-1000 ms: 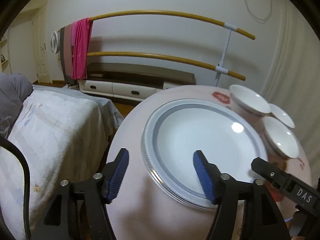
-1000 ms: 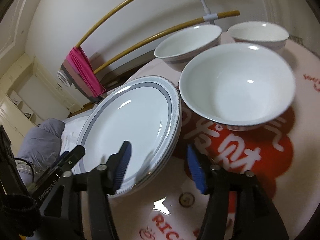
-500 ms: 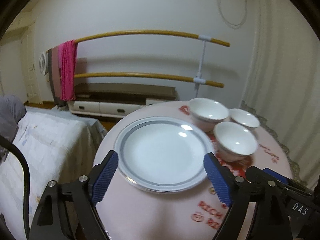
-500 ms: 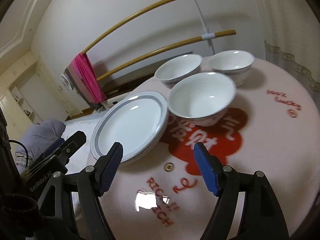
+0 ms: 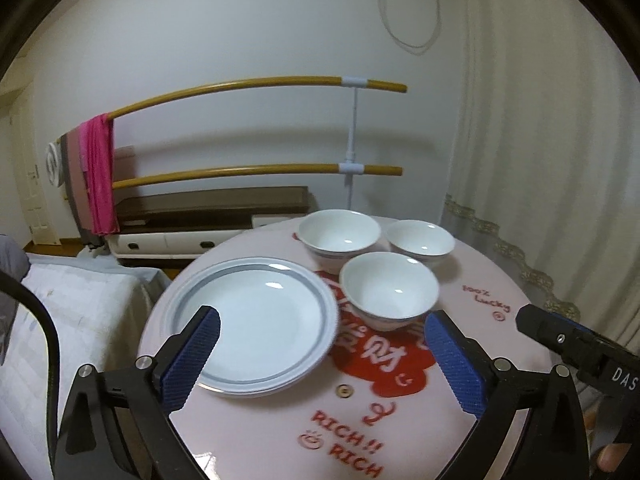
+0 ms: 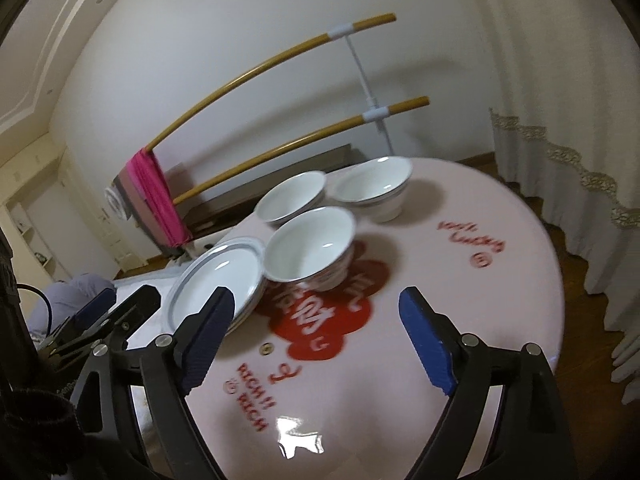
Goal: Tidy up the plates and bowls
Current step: 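Withdraw both tools from the plates and move toward the white bowls, then close both tools on the rim of the white bowl beside the plates, then lift the held bowl with both tools and carry it over another bowl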
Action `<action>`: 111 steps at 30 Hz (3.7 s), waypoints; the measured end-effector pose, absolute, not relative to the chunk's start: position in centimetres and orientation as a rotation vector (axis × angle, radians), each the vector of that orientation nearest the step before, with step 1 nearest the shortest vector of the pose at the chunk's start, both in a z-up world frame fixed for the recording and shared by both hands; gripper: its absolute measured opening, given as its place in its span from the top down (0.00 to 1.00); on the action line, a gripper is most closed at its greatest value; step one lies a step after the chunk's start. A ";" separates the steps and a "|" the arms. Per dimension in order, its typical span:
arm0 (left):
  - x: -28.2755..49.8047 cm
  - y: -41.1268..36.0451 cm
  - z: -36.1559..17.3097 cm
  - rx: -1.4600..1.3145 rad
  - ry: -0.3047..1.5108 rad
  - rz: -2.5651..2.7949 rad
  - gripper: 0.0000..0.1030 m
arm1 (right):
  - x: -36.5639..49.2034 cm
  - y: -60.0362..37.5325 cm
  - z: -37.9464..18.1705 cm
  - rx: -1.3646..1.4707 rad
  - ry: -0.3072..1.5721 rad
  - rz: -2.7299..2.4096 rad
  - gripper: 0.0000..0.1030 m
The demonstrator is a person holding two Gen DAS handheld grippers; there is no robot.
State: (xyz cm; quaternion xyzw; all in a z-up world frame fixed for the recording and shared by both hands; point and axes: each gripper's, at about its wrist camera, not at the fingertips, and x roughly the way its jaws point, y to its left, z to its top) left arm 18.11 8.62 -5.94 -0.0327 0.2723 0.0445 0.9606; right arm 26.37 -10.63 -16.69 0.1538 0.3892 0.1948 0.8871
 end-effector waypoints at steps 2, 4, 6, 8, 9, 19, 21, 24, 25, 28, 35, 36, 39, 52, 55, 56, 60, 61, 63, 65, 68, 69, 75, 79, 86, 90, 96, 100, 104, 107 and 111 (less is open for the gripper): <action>19.0 8.1 -5.7 -0.073 0.570 0.063 0.02 | 26.8 -11.7 -16.6 0.327 0.804 0.392 0.15; 19.9 7.5 -5.5 -0.064 0.586 0.042 0.02 | 27.2 -12.4 -16.6 0.328 0.800 0.383 0.15; 21.1 7.3 -5.1 -0.055 0.610 0.010 0.02 | 27.7 -13.0 -16.5 0.324 0.798 0.376 0.15; 23.0 7.3 -4.7 -0.044 0.625 0.000 0.02 | 28.3 -13.4 -16.6 0.323 0.800 0.374 0.15; 23.6 7.1 -4.4 -0.035 0.631 -0.011 0.02 | 28.7 -13.6 -16.7 0.319 0.800 0.372 0.15; 31.8 8.1 -4.9 0.001 0.734 -0.028 0.02 | 33.3 -12.7 -18.1 0.268 0.846 0.365 0.15; 32.9 8.3 -5.1 0.008 0.757 -0.019 0.02 | 34.5 -12.1 -18.9 0.275 0.877 0.378 0.15; 34.2 8.7 -5.4 0.024 0.781 -0.006 0.02 | 36.4 -11.1 -20.2 0.276 0.921 0.388 0.15; 34.6 8.8 -5.4 0.023 0.789 -0.007 0.02 | 37.0 -10.7 -20.5 0.270 0.933 0.389 0.15; 36.0 9.5 -5.4 0.030 0.815 -0.015 0.02 | 38.5 -9.4 -21.5 0.268 0.975 0.418 0.15; 39.1 9.9 -5.5 0.063 0.883 -0.045 0.10 | 40.9 -7.0 -23.4 0.216 1.066 0.471 0.17; 39.5 9.9 -5.4 0.067 0.886 -0.048 0.13 | 41.1 -6.8 -23.5 0.211 1.078 0.480 0.21; 40.4 9.9 -5.7 0.079 0.917 -0.072 0.25 | 41.5 -6.0 -24.0 0.189 1.115 0.501 0.39; 43.0 10.7 -6.4 0.090 1.016 -0.131 0.55 | 41.2 -6.0 -25.1 0.198 1.171 0.561 0.79; 42.9 10.4 -6.6 0.109 1.040 -0.149 0.70 | 41.2 -6.2 -25.2 0.209 1.173 0.567 0.85; 42.9 10.1 -6.6 0.116 1.048 -0.159 0.80 | 41.2 -6.3 -25.2 0.209 1.172 0.568 0.86; 43.0 10.6 -6.2 0.106 1.044 -0.167 0.90 | 40.9 -6.4 -25.2 0.218 1.168 0.576 0.88; 43.0 10.8 -6.1 0.095 1.045 -0.173 0.91 | 40.9 -6.4 -25.1 0.217 1.167 0.577 0.88; 42.6 11.1 -6.0 0.088 1.041 -0.175 0.91 | 40.8 -6.6 -25.1 0.225 1.164 0.580 0.88; 42.2 11.4 -5.6 0.085 1.031 -0.173 0.91 | 40.8 -6.5 -24.9 0.222 1.160 0.582 0.88; 41.4 11.6 -4.5 0.068 0.999 -0.176 0.92 | 40.6 -6.2 -24.0 0.215 1.141 0.583 0.88; 41.1 11.7 -4.1 0.063 0.986 -0.177 0.92 | 40.6 -6.2 -23.6 0.218 1.133 0.586 0.88; 39.3 13.1 -0.7 0.028 0.881 -0.177 0.91 | 40.7 -5.8 -20.4 0.221 1.056 0.601 0.88; 39.0 14.5 0.5 0.008 0.845 -0.159 0.91 | 41.8 -4.5 -18.4 0.197 1.010 0.607 0.88; 40.3 17.5 0.2 -0.063 0.812 -0.129 0.91 | 44.4 -1.2 -16.7 0.125 0.957 0.594 0.88; 41.6 18.8 -1.3 -0.098 0.819 -0.109 0.91 | 46.5 0.2 -17.7 0.117 0.973 0.571 0.88; 44.4 19.0 -3.3 -0.113 0.855 -0.087 0.91 | 49.1 2.1 -20.4 0.078 1.024 0.531 0.88; 45.3 19.2 -4.3 -0.124 0.877 -0.083 0.91 | 49.7 2.5 -21.6 0.062 1.040 0.517 0.88; 45.9 19.3 -4.7 -0.136 0.894 -0.082 0.90 | 50.2 2.9 -22.1 0.038 1.043 0.504 0.88; 46.2 19.3 -4.8 -0.139 0.902 -0.077 0.90 | 50.4 3.4 -22.3 0.021 1.045 0.494 0.88; 46.0 18.7 -4.3 -0.145 0.908 -0.077 0.90 | 50.6 3.7 -22.7 -0.002 1.046 0.477 0.88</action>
